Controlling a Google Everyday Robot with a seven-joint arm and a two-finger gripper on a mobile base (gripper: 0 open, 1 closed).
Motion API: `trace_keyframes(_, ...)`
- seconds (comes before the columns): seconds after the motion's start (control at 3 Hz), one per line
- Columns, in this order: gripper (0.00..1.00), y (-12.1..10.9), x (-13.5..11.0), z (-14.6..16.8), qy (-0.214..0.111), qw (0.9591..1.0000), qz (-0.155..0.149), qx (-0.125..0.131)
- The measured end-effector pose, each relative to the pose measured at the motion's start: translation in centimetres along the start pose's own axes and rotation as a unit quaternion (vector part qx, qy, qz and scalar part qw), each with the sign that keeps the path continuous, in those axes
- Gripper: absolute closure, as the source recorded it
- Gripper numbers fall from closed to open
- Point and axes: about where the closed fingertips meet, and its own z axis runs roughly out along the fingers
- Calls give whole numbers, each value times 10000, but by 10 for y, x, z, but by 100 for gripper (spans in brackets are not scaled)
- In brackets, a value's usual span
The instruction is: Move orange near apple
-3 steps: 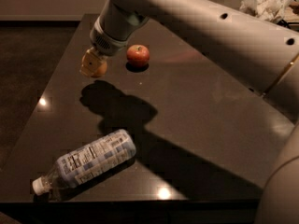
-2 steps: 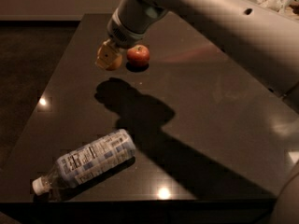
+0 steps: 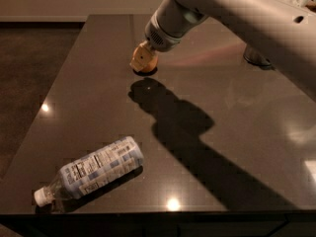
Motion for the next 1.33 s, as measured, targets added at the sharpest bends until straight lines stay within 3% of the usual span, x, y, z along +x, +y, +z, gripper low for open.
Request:
trace_keyframes(0.67, 100, -12, 37, 12, -112, 9998, 138, 4)
trace_keyframes(1.0, 100, -16, 44, 21, -201, 9995, 250, 40)
trace_keyframes(1.33, 82, -20, 48, 27, -238, 9992, 304, 129)
